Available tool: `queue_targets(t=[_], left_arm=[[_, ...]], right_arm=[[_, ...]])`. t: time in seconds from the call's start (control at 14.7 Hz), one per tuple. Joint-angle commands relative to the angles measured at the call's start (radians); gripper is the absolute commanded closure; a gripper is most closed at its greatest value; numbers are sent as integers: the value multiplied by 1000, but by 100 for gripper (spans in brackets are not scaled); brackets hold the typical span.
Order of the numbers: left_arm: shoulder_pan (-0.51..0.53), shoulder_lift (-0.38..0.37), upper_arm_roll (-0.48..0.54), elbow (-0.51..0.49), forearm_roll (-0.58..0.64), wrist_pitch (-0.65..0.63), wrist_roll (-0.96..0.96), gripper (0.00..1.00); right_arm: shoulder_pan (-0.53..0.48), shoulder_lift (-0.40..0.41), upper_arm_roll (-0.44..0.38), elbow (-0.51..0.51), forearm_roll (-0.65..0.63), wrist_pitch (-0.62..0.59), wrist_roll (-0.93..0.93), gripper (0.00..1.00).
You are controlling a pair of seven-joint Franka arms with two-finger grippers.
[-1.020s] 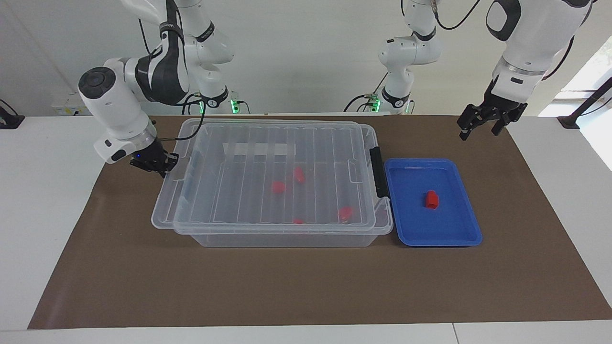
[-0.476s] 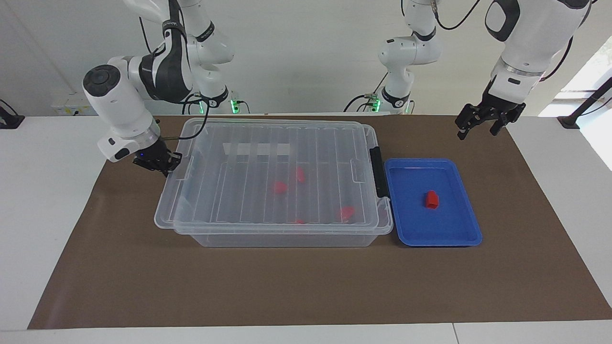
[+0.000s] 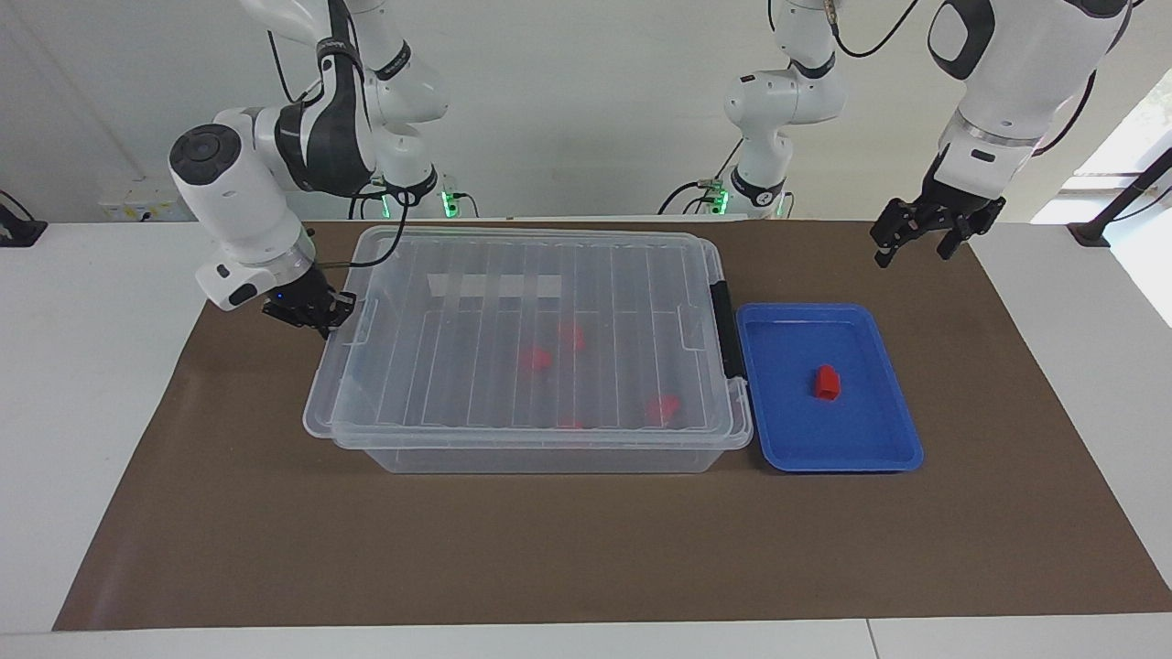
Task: Place red block in blue tray from box
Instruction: 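Push the clear lid back over the box with the right gripper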
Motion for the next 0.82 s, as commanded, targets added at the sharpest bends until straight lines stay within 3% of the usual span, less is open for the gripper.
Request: queue_targets(t=[0.0,0.2,0.41,0.54,0.61,0.68,0.75], left_arm=[[12,6,-5,18,-15,-24,12,0],[14,6,-5,18,-15,-24,12,0],[14,6,-5,18,-15,-24,12,0],[12,6,-5,18,-15,-24,12,0],[13,6,-5,17,-15,-24,12,0],[14,6,-5,17,-15,-24,12,0],[14,6,-5,17,-15,-24,12,0]], right_arm=[[-3,-15,10,-36,19,25,22,100],[-6,-7,4,-13,19,6,-4,100],[-12,19,-2,97,17,-107,-20,96],[-17,37,-2,192,17,-196,-20,74],[-18,37,-2,235,17,-234,-20,54],[-20,36,-2,269,11,-259,-20,4],[-21,33,-5,306,11,-287,-20,0]])
